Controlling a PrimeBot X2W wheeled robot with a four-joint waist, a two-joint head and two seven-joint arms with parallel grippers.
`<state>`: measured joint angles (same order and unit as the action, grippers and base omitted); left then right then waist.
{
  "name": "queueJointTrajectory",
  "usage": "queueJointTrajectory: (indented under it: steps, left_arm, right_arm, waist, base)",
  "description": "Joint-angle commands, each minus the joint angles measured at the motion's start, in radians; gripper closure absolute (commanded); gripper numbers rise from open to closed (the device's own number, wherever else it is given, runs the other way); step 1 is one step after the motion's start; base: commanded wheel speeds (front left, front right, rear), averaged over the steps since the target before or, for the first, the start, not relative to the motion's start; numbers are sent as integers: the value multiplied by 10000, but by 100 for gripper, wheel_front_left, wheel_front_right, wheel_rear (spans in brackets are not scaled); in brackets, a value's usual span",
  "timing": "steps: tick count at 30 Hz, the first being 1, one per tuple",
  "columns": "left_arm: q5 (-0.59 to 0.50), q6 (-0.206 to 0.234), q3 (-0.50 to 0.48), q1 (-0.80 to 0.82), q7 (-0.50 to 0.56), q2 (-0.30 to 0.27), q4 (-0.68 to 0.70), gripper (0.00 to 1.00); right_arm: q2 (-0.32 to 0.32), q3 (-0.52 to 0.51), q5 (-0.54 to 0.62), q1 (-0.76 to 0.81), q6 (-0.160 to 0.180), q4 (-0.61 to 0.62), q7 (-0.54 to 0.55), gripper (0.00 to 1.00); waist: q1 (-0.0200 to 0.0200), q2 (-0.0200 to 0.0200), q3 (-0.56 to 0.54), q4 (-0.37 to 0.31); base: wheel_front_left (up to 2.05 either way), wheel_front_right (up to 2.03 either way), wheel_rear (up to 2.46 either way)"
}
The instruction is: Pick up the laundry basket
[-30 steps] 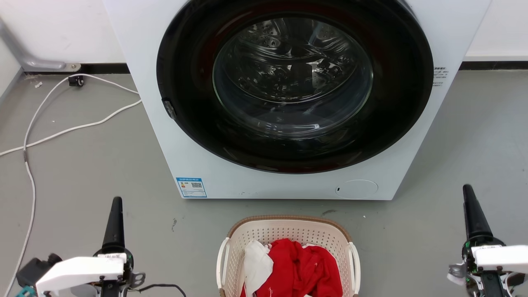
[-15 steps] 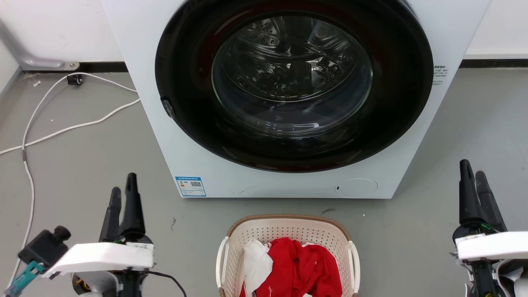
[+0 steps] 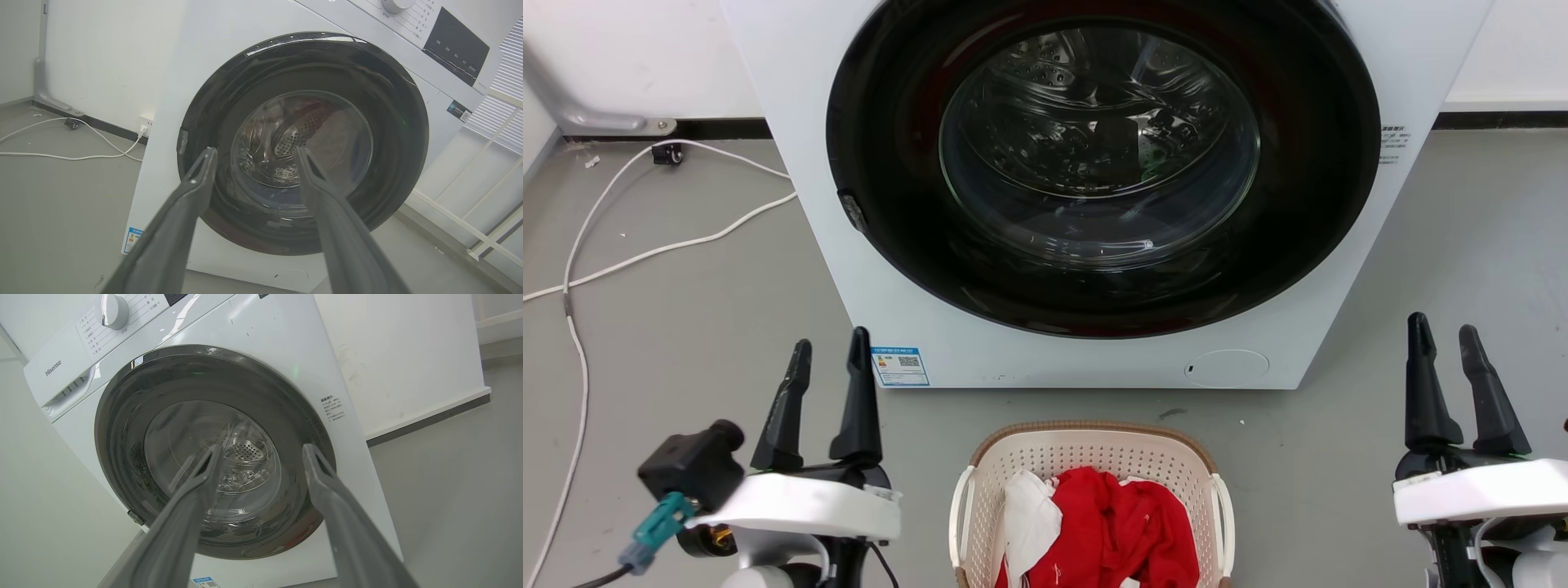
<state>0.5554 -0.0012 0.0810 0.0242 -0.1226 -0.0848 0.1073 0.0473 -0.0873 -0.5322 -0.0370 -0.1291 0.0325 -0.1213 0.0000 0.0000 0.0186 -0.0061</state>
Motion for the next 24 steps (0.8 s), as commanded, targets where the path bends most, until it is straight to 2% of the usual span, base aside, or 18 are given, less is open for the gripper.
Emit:
queueJointTrajectory:
  steps: [1, 10, 18, 24]
  left_arm:
    - [-462, 211, 309, 102, -113, -246, 250, 0]
    - [-1362, 973, 1490, 253, -353, -925, 172, 0]
    - [-1857, 1253, 2047, 322, -527, -1178, 74, 0]
    - [-2284, 1209, 2275, 281, -675, -1281, 138, 0]
  right_arm:
    - [42, 75, 542, -33, -21, 207, -125, 0]
    - [43, 31, 1909, 101, -21, 88, -363, 0]
    - [44, 57, 2763, 137, -22, 119, -534, 0]
    - [45, 94, 3371, 191, -23, 238, -677, 0]
  waist:
    - [0, 0, 19, -5]
    - [0, 0, 72, -1]
    - [0, 0, 68, 5]
    - [0, 0, 46, -3]
  base:
    - [0, 0, 0]
    - [0, 0, 0]
    - [0, 0, 0]
    - [0, 0, 0]
